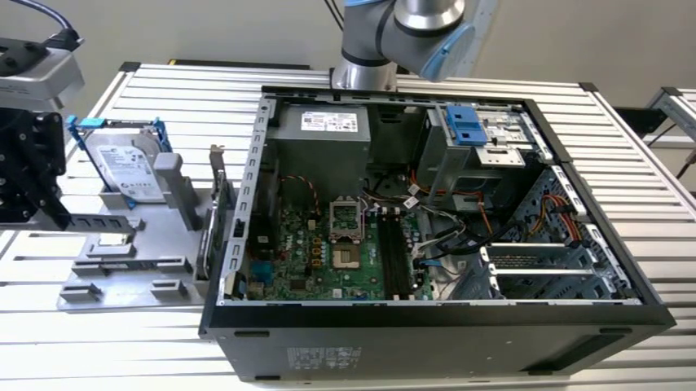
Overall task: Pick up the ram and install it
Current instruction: 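Pick up the ram and move it above insertion slot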
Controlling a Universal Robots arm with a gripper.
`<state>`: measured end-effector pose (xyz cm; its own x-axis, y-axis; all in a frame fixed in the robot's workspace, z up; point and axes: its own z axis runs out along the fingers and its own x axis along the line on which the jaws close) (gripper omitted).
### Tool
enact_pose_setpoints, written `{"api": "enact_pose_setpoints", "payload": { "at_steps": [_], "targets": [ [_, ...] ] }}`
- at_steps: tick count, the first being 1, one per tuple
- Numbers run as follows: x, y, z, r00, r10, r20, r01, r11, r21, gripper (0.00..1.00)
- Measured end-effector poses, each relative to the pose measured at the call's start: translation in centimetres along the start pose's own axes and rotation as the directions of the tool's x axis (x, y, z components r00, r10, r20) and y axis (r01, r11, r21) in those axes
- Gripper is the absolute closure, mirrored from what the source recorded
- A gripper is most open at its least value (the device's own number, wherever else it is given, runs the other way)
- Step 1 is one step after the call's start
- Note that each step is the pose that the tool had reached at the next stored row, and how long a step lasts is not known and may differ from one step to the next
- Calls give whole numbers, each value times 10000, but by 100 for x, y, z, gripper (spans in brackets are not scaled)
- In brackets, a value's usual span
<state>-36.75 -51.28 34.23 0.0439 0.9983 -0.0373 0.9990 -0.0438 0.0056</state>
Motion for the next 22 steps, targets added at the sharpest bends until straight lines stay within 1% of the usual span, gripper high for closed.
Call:
{"api": "enact_pose_setpoints", "payload": {
  "at_steps": [13,22],
  "targets": [
    [-4,1,-108,9999,128,2,-128,9999,6,100],
    [-8,1,-199,9999,132,1,-132,9999,6,100]
  ]
}}
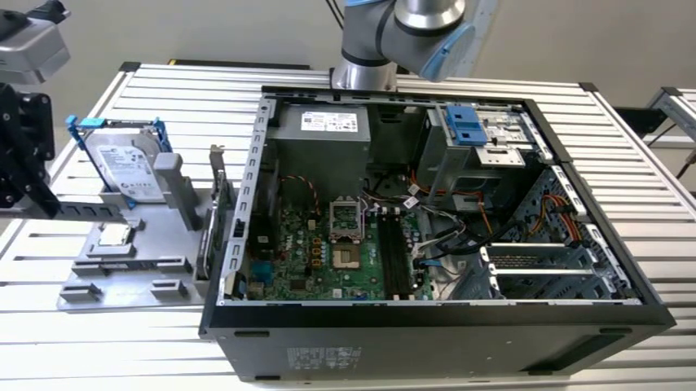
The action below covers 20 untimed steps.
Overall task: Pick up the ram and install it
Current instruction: 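Pick up the ram and move it above insertion slot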
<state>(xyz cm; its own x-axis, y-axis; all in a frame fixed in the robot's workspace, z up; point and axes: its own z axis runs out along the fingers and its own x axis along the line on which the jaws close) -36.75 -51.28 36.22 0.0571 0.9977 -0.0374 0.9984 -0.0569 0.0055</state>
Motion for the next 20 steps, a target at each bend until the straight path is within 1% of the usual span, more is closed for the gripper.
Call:
{"api": "enact_pose_setpoints", "payload": {
  "at_steps": [12,20],
  "targets": [
    [-5,1,-127,10000,0,0,0,10000,0,100],
    [-7,1,-195,10000,2,1,-2,10000,0,100]
  ]
}}
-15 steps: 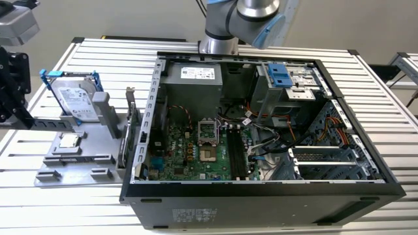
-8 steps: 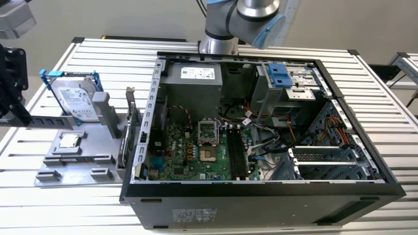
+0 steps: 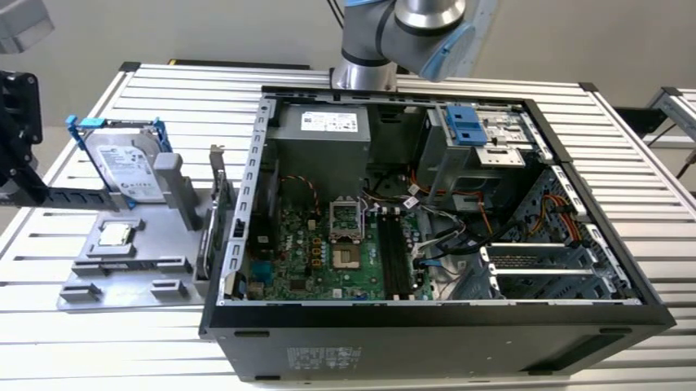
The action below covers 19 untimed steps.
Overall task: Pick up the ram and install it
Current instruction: 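Pick up the ram and move it above insertion slot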
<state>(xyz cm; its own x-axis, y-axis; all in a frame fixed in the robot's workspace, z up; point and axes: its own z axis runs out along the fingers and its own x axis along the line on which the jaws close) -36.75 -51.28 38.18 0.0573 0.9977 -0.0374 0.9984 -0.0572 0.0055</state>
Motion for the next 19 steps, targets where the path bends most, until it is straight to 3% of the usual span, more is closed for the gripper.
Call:
{"api": "enact_pose_setpoints", "payload": {
  "at_steps": [6,13,19],
  "targets": [
    [-2,0,-47,10000,3,-1,-3,10000,0,100],
    [-2,2,-50,10000,1,0,-1,10000,0,100],
    [2,73,-48,10000,-1,-2,1,10000,-1,100]
  ]
}}
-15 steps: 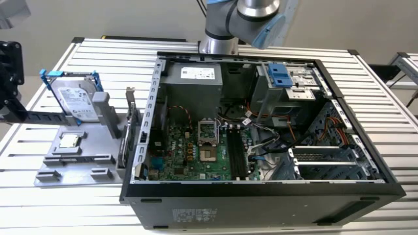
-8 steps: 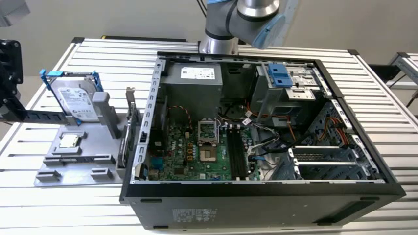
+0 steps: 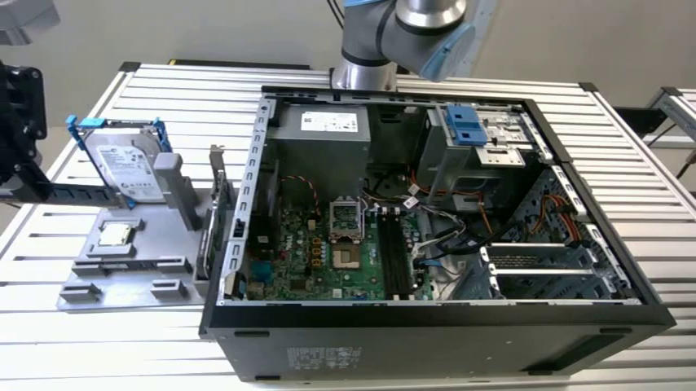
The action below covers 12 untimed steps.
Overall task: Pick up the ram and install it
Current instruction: 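Pick up the ram and move it above insertion slot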
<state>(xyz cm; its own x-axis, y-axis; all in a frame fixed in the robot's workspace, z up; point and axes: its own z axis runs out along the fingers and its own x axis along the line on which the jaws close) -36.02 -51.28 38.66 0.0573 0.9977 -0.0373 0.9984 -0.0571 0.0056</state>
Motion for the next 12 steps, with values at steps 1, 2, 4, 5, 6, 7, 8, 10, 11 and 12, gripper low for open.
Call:
{"api": "enact_pose_setpoints", "payload": {
  "at_steps": [1,2,4,5,6,7,8,10,11,12],
  "targets": [
    [1,21,0,10000,-1,1,1,10000,1,100],
    [2,40,0,10000,-1,1,1,10000,1,100],
    [5,77,1,10000,-4,0,4,10000,0,100],
    [6,95,1,10000,-3,1,3,10000,1,100],
    [7,115,1,10000,-5,1,5,10000,0,100],
    [8,136,1,10000,-5,1,5,10000,0,100],
    [9,158,1,10000,-5,1,5,10000,1,100],
    [12,201,2,10000,-5,0,5,10000,0,100],
    [13,221,2,10000,-5,0,5,10000,0,100],
    [14,242,2,10000,-6,1,6,10000,1,100]
  ]
}}
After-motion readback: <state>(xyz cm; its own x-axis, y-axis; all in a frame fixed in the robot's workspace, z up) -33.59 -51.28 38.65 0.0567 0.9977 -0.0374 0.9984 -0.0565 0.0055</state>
